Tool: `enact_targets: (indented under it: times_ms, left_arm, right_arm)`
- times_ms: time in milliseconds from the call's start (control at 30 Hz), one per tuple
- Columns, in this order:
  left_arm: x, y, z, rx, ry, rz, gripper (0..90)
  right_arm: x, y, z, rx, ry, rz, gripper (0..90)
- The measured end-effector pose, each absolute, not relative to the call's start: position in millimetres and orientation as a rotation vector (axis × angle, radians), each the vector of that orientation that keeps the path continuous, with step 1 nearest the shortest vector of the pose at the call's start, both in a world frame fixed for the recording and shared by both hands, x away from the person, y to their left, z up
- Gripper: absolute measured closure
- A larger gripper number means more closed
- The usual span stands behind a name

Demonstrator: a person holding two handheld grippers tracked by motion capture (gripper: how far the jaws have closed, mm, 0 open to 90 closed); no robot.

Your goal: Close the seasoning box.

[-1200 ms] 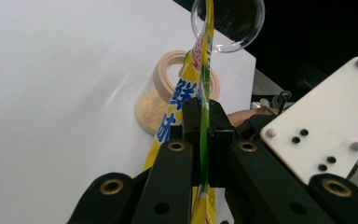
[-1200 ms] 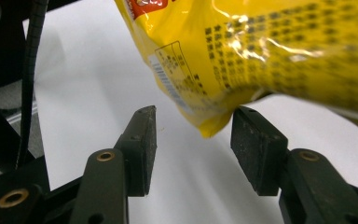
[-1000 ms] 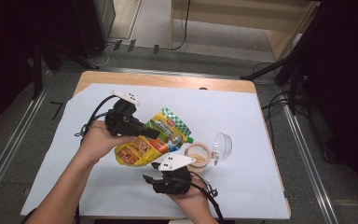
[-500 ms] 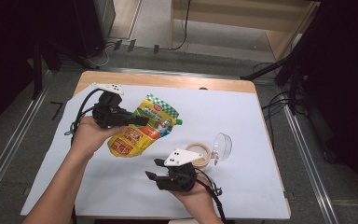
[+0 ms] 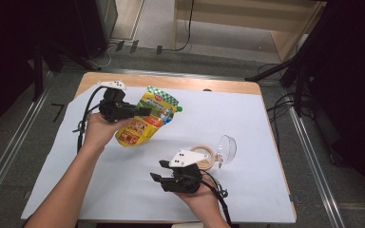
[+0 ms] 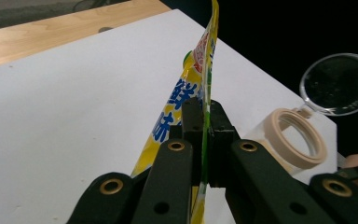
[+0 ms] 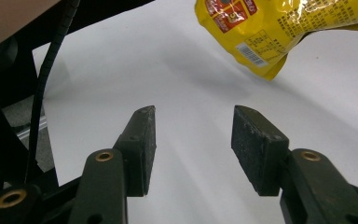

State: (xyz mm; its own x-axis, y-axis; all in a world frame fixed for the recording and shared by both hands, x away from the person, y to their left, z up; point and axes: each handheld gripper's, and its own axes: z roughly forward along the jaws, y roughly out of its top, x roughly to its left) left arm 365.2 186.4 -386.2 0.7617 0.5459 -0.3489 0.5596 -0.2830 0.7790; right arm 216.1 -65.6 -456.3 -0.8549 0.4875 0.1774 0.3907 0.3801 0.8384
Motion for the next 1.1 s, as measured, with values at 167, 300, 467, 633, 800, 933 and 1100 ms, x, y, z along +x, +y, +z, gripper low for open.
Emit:
enact_targets:
  times_ms: [167, 300, 467, 633, 800, 933, 1100]
  left_arm:
    - [370.3, 191.9, -396.9, 1.947, 0.877, -0.018, 90.0]
    - [370.8, 197.9, -399.6, 1.924, 0.882, -0.02, 90.0]
    - [365.7, 204.1, -398.9, 1.926, 0.876, -0.02, 89.2]
    - [355.9, 218.7, -399.3, 1.911, 0.894, -0.02, 88.1]
    - [342.5, 233.0, -397.0, 1.914, 0.889, -0.002, 87.4]
    - [332.3, 242.4, -394.9, 1.918, 0.888, 0.008, 85.0]
    - [324.0, 248.6, -392.6, 1.918, 0.857, -0.001, 78.2]
  right_arm:
    - [217.1, -66.5, -456.2, 0.806, 2.528, 1.493, 51.1]
    - [217.7, -67.3, -455.7, 0.807, 2.524, 1.495, 51.1]
    - [217.5, -67.9, -454.0, 0.802, 2.528, 1.49, 51.1]
    - [218.5, -70.5, -451.9, 0.808, 2.521, 1.492, 51.1]
    - [219.8, -72.6, -449.9, 0.811, 2.514, 1.494, 51.1]
    - [219.9, -73.6, -449.0, 0.809, 2.509, 1.495, 51.1]
    - [219.8, -73.3, -449.1, 0.808, 2.509, 1.487, 51.1]
